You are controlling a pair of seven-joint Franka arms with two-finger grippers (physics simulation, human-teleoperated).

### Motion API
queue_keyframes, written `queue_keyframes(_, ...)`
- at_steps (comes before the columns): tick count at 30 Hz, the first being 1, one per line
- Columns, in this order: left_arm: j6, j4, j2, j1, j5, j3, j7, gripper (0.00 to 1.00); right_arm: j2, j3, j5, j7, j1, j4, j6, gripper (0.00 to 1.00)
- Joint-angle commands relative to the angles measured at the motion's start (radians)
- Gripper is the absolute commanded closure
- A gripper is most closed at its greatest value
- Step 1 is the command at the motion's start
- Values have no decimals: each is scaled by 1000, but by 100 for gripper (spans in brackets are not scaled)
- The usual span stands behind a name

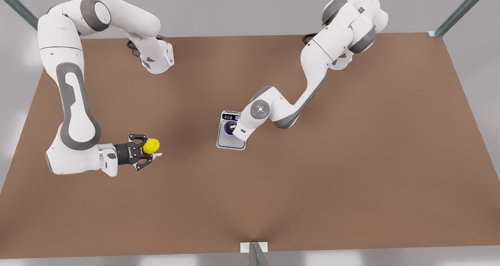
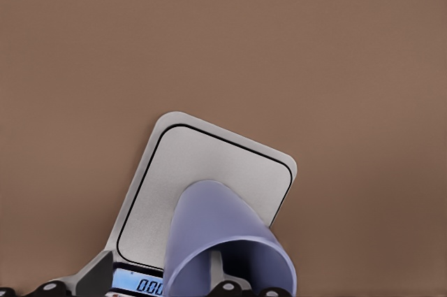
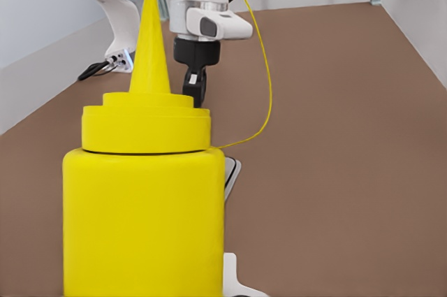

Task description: Move cup to the weight, pick up sauce bottle, pour sauce

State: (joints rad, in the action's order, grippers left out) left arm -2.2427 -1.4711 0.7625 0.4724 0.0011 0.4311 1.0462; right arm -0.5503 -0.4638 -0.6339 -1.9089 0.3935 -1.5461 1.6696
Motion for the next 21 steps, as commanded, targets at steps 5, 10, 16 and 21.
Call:
queue_keyframes(5, 2, 0, -6, 0, 0, 0, 2, 0, 6, -1, 49, 74, -68, 17, -13, 59)
queue_keyframes(10, 21, 2, -45, 0, -1, 1, 23, 0, 58, -3, 111, 240, -174, 58, -10, 58)
queue_keyframes(16, 992, 485, -147, -420, -122, 1, -222, 0, 67, -3, 241, 412, -314, 133, -1, 58)
queue_keyframes(21, 999, 497, -288, -560, 214, -20, -727, 0, 116, -3, 453, 568, -489, 155, 10, 58)
